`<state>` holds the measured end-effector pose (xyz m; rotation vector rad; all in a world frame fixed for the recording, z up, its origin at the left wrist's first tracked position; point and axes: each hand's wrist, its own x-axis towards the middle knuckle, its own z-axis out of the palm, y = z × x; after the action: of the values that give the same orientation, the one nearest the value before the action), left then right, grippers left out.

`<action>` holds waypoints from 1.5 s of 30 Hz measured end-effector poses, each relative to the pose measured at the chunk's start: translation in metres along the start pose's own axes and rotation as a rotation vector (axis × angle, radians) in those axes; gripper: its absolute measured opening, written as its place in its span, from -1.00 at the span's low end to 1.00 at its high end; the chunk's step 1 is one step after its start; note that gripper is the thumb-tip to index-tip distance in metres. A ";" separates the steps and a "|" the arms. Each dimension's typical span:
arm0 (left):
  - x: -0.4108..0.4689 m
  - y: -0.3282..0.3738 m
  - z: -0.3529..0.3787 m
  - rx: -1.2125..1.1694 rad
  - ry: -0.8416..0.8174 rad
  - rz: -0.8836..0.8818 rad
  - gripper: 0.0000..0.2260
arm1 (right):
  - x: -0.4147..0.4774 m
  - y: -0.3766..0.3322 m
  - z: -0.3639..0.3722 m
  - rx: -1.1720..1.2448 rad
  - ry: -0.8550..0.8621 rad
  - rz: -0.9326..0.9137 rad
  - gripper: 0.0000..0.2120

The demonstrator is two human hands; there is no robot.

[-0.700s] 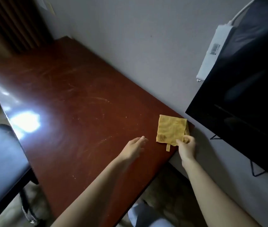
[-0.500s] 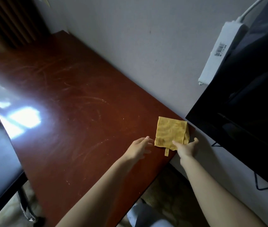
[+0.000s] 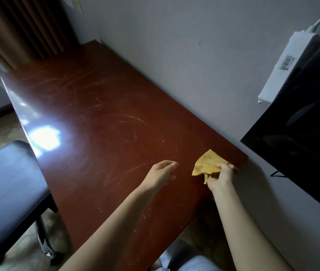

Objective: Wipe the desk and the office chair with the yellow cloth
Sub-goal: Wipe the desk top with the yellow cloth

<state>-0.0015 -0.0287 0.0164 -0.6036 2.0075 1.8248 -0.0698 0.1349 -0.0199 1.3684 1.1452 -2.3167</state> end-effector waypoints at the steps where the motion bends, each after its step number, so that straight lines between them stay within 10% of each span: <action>1: -0.005 -0.001 -0.006 0.015 0.010 0.024 -0.85 | -0.014 0.007 0.001 0.022 -0.078 0.010 -0.86; 10: -0.062 -0.029 -0.059 -0.575 -0.042 -0.215 -0.44 | -0.129 0.066 0.004 -0.249 -0.855 0.146 -0.66; 14: -0.088 -0.040 -0.078 -0.834 -0.056 -0.054 -0.58 | -0.137 0.082 -0.004 -0.531 -1.035 0.045 -0.49; 20: -0.112 -0.064 -0.089 -0.199 0.460 0.298 -0.76 | -0.130 0.107 -0.023 -1.015 -0.680 -0.334 -0.40; 27: -0.135 -0.064 -0.072 0.429 0.480 0.471 -0.79 | -0.151 0.132 -0.028 -0.659 -1.080 0.191 -0.55; 33: -0.142 -0.054 -0.042 0.803 0.227 0.438 -0.71 | -0.150 0.145 -0.031 -0.418 -0.655 0.260 -0.38; 38: -0.141 -0.062 -0.034 0.457 -0.125 0.304 -0.67 | -0.134 0.134 -0.048 -0.271 -0.324 0.290 -0.49; 45: -0.130 -0.100 -0.053 0.523 0.090 0.207 -0.75 | -0.094 0.098 -0.074 -0.339 -0.048 -0.097 -0.60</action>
<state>0.1629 -0.0800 0.0066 -0.3324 2.5511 1.2941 0.0817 0.1041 -0.0124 1.1505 1.5338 -2.0780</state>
